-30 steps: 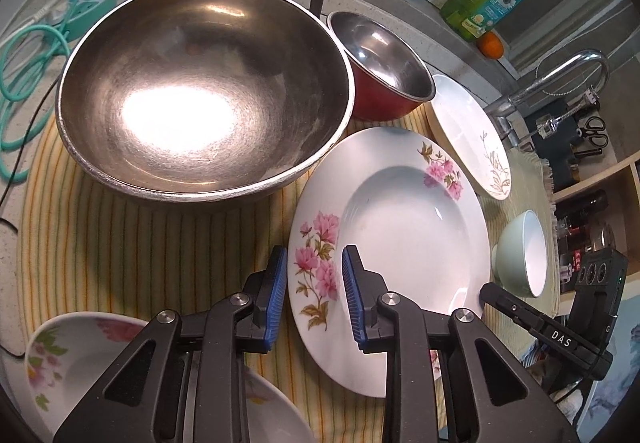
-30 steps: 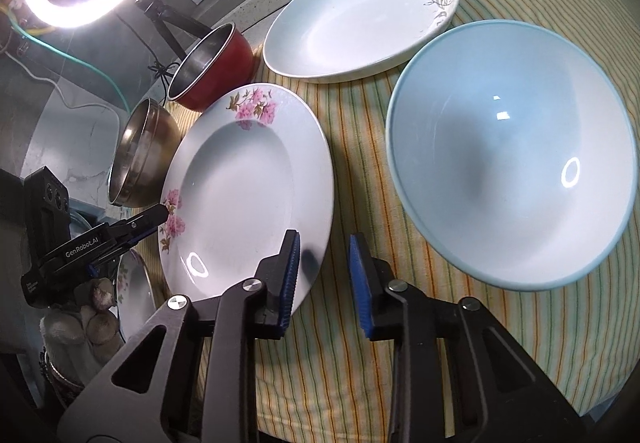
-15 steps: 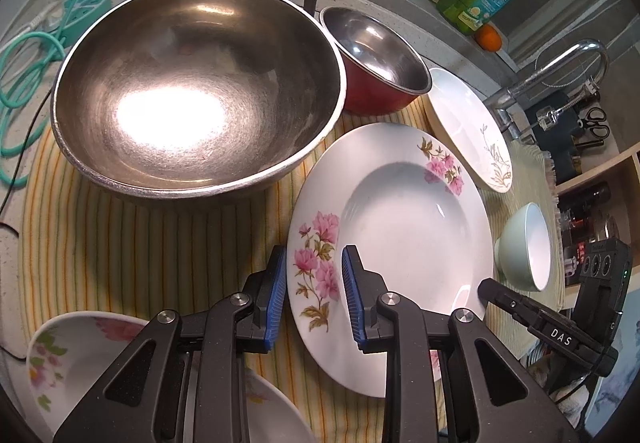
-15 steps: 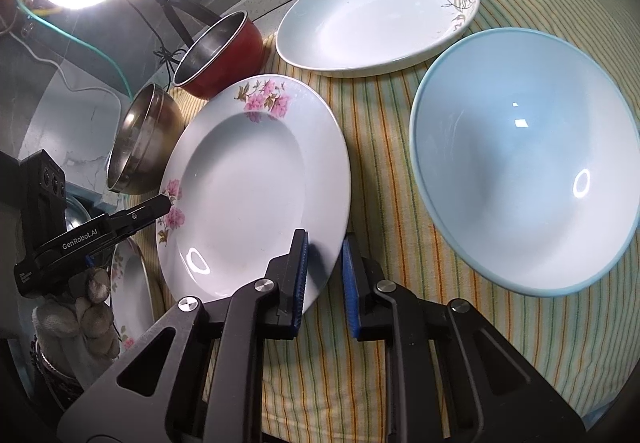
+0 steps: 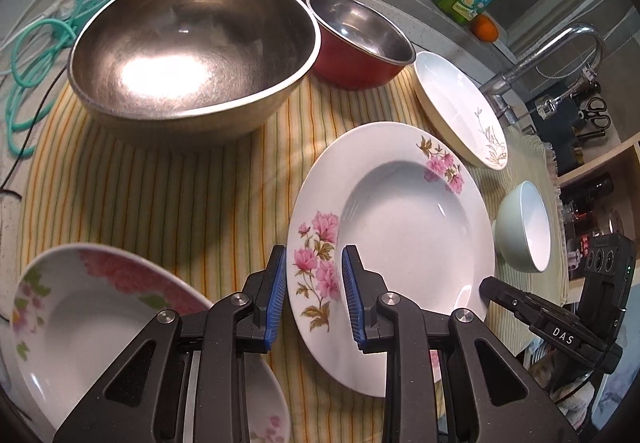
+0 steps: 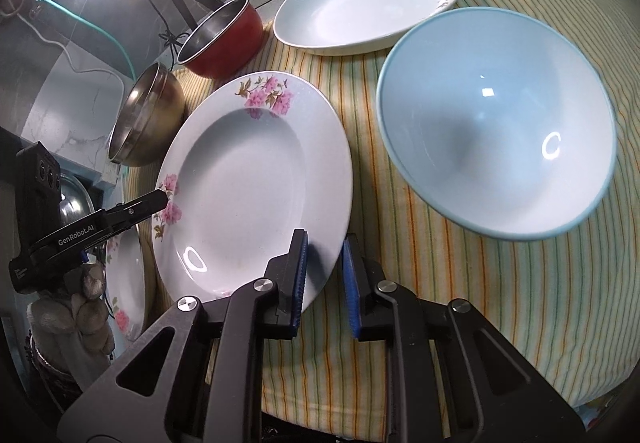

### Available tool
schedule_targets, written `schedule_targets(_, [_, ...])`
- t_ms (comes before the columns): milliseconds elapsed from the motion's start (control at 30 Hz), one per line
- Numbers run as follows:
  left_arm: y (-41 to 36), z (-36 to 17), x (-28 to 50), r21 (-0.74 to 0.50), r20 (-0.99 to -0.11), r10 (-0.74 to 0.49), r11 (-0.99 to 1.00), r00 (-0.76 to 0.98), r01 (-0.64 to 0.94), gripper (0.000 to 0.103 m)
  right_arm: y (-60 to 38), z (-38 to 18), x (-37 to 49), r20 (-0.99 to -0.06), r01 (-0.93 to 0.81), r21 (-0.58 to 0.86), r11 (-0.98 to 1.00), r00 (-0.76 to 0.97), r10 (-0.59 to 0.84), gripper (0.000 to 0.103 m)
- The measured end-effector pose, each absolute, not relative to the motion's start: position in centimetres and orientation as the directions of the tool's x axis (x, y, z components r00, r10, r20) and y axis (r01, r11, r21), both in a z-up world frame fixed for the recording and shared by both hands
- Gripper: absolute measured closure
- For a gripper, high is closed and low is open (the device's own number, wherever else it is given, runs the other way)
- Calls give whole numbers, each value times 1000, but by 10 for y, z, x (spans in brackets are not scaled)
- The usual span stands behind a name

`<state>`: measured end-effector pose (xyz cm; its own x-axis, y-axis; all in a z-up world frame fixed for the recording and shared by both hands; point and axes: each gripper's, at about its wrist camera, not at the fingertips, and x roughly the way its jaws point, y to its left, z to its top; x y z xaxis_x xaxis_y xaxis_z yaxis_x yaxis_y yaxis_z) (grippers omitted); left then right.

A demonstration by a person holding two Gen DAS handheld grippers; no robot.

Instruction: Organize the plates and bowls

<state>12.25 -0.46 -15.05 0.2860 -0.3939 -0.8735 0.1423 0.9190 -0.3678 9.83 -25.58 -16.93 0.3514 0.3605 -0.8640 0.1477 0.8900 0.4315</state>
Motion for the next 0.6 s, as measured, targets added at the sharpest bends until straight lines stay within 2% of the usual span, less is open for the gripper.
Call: schedule_targets(600, [-14, -154, 84, -344, -876, -366, 931, 314, 123, 77, -267, -168, 58, -867, 75, 429, 900, 312, 388, 84])
